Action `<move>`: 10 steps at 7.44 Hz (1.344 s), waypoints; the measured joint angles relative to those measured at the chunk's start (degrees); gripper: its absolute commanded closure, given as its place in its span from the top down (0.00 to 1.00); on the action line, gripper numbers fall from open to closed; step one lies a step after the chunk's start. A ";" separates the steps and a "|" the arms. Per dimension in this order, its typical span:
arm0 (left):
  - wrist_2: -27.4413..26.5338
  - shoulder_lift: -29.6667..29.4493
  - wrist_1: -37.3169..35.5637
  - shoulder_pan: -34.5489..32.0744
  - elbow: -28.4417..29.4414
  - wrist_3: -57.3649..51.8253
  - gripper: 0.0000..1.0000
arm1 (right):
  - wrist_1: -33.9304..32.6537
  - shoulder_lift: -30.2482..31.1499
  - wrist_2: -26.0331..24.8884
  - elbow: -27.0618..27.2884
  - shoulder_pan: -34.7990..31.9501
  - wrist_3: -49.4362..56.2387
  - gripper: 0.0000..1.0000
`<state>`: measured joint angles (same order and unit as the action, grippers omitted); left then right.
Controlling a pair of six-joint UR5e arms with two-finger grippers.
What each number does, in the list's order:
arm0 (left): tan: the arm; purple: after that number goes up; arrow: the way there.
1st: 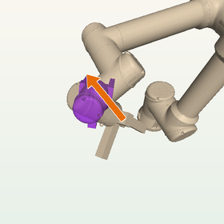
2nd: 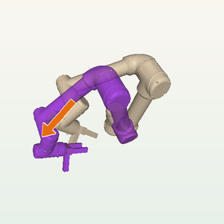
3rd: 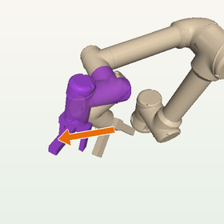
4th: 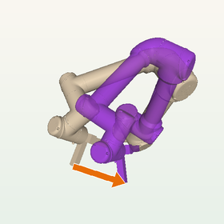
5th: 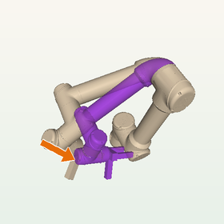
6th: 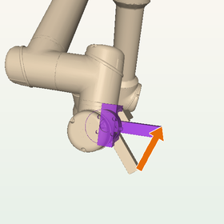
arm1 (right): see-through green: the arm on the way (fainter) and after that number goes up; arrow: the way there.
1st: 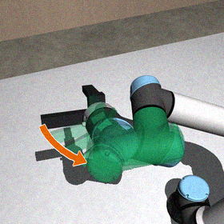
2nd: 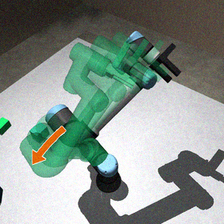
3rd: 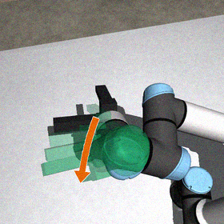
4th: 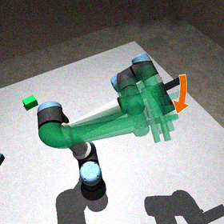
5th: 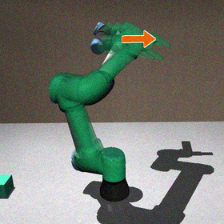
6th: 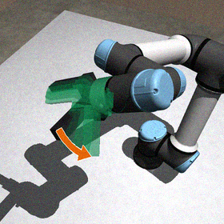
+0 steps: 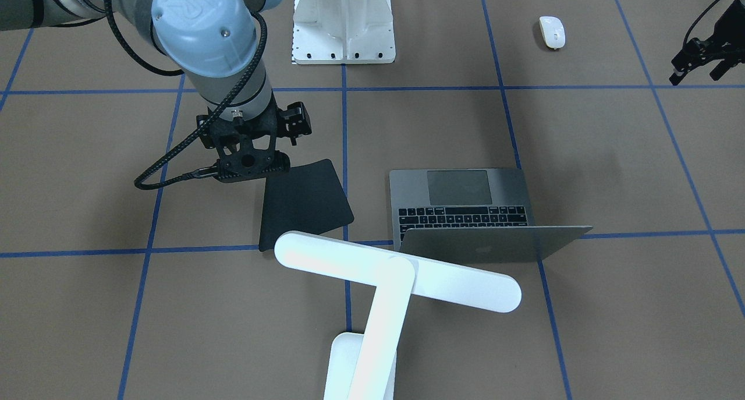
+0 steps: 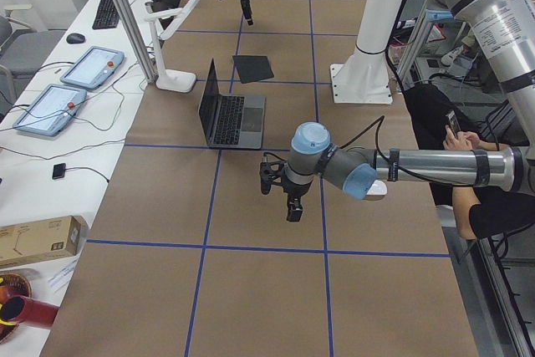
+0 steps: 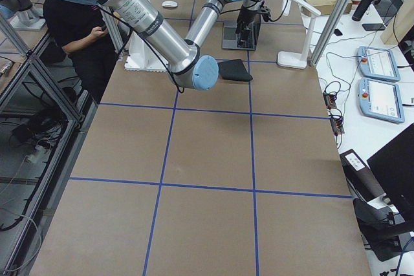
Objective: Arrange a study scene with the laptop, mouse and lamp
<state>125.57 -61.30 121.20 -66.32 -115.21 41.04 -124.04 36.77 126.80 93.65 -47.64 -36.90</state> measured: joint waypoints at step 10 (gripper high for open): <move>2.41 7.63 24.36 16.09 4.87 19.69 1.00 | 5.01 9.92 -3.61 8.77 0.83 9.81 1.00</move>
<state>127.98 -53.66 145.56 -50.23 -110.35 60.73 -119.03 46.70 123.19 102.42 -46.80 -27.09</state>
